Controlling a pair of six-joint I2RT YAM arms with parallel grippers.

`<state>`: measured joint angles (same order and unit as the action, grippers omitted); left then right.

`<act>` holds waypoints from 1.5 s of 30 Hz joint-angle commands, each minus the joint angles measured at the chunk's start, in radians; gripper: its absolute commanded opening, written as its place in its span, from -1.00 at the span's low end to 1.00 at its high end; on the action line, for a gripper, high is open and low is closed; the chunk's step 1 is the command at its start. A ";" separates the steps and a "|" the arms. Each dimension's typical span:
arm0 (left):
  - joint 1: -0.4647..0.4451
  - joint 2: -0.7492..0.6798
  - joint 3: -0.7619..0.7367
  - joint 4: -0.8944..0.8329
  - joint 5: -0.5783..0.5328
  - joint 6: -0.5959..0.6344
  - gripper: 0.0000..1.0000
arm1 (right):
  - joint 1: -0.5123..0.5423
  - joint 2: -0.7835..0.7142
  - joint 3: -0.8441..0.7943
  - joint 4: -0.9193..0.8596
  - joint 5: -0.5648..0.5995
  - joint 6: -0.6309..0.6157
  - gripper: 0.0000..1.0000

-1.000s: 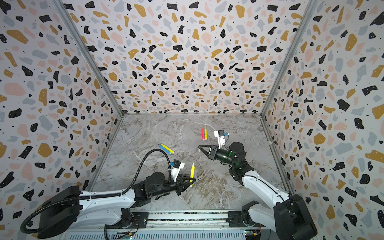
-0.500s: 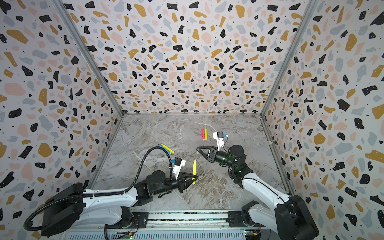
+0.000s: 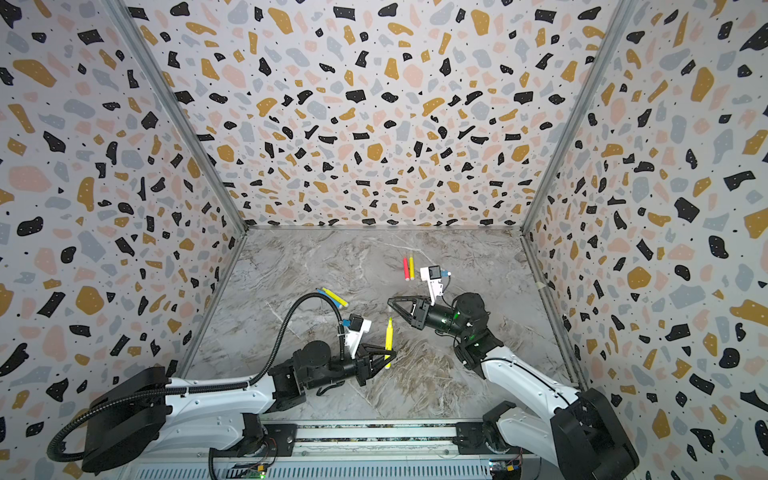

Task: Insert the pens into the pen caps
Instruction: 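Lower the clear cap in the right gripper onto the yellow highlighter tip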

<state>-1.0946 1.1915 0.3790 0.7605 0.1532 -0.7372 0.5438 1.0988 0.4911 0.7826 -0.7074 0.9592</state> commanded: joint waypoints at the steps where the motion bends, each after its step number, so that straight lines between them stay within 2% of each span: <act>1: -0.004 -0.012 0.039 0.043 -0.011 0.009 -1.00 | 0.013 -0.027 -0.011 0.034 -0.010 -0.007 -0.86; 29: -0.004 -0.027 0.041 0.030 -0.018 0.015 -1.00 | 0.035 -0.082 -0.063 0.028 0.005 -0.023 -0.86; 39: -0.004 -0.040 0.039 0.044 -0.014 0.012 -1.00 | 0.063 -0.101 -0.094 0.007 0.017 -0.075 -0.84; 45: -0.004 -0.062 0.038 0.066 -0.002 0.009 -1.00 | 0.085 -0.136 -0.122 -0.028 0.026 -0.140 -0.73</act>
<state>-1.0954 1.1622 0.3904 0.7383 0.1482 -0.7376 0.6144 0.9863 0.3882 0.7811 -0.6720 0.8761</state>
